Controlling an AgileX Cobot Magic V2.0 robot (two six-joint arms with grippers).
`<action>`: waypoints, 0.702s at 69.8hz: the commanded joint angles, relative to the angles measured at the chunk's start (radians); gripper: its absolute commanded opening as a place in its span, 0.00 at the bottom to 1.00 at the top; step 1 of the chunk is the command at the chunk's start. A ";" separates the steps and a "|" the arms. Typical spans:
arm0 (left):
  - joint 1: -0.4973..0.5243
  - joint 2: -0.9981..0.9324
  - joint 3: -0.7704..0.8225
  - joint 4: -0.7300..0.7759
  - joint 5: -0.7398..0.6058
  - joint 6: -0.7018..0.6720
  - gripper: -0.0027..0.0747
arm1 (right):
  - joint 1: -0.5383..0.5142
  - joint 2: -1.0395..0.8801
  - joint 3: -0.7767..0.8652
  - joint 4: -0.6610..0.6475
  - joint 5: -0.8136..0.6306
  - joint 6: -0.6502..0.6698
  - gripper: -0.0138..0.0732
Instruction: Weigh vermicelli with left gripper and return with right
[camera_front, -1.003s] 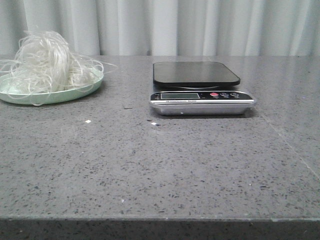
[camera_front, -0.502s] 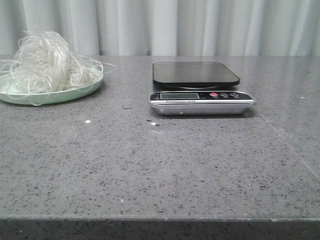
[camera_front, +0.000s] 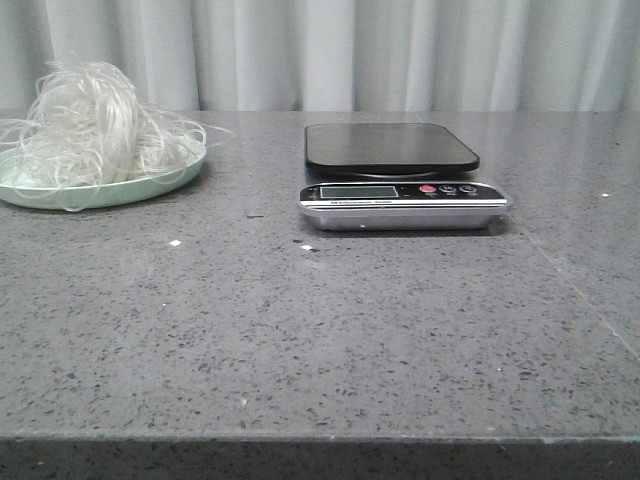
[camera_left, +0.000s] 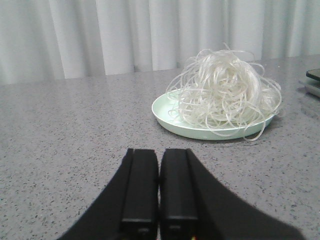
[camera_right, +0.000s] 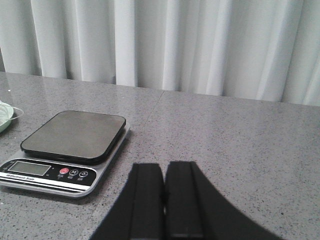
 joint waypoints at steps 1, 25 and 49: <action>0.002 -0.020 0.006 -0.007 -0.086 0.001 0.21 | -0.007 0.011 -0.025 -0.014 -0.086 -0.009 0.33; 0.002 -0.020 0.006 -0.007 -0.086 0.001 0.21 | -0.039 0.011 -0.023 -0.017 -0.085 -0.009 0.33; 0.002 -0.020 0.006 -0.007 -0.086 0.001 0.21 | -0.129 0.011 0.180 -0.016 -0.296 -0.008 0.33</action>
